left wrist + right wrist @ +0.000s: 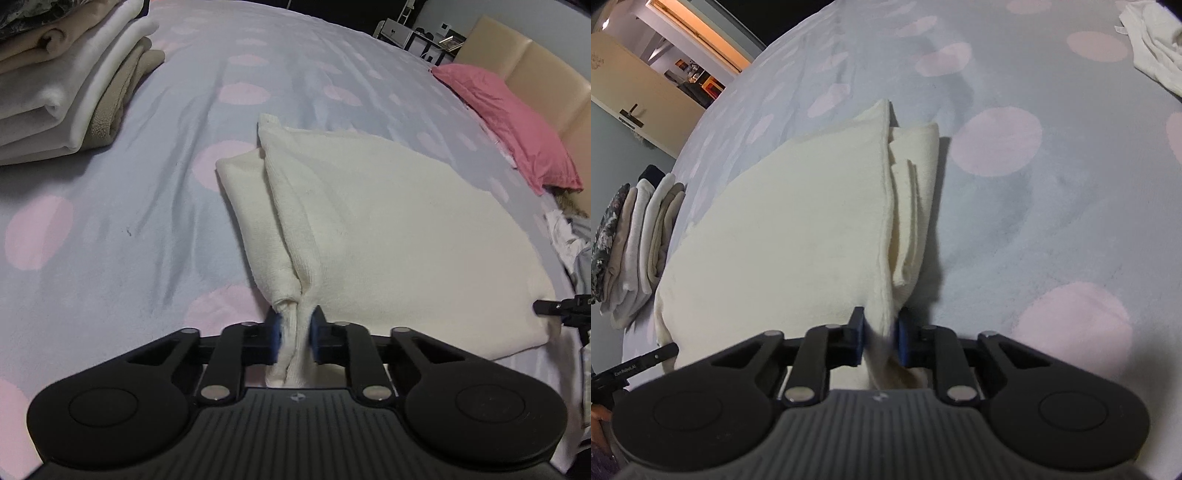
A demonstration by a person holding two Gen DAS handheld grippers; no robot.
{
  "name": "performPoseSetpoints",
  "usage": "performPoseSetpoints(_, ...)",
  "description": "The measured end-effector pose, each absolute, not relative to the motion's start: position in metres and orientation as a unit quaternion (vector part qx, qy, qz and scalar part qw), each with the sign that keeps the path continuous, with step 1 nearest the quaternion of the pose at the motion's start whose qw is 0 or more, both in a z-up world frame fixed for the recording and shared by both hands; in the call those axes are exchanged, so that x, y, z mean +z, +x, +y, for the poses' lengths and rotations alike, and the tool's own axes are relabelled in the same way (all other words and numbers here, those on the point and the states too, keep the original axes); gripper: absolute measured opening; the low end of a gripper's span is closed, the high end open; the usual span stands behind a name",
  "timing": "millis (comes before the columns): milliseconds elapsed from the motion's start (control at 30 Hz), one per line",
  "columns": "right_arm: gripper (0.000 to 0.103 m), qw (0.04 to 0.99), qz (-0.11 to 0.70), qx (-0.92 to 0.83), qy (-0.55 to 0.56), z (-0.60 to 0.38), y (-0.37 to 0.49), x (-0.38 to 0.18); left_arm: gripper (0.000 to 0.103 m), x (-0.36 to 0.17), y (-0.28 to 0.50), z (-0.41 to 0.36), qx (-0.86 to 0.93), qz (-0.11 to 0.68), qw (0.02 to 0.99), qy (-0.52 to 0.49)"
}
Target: Fold clothes
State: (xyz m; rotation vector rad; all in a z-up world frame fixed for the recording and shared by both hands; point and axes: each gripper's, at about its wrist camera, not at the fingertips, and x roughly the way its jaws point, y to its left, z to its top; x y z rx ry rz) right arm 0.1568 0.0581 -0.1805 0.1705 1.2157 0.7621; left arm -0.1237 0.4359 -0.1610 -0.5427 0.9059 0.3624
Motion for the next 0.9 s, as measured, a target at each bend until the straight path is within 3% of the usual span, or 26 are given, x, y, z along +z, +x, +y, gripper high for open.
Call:
performPoseSetpoints(400, 0.017, 0.707, 0.601, 0.349, 0.131, 0.028, 0.142, -0.120, 0.009, -0.095, -0.156, 0.420, 0.154, 0.451, 0.833, -0.283)
performPoseSetpoints(900, 0.017, 0.683, 0.637, 0.354, 0.052, -0.035, 0.047, -0.138, 0.009, -0.132, -0.229, 0.371, 0.166, 0.524, 0.793, -0.262)
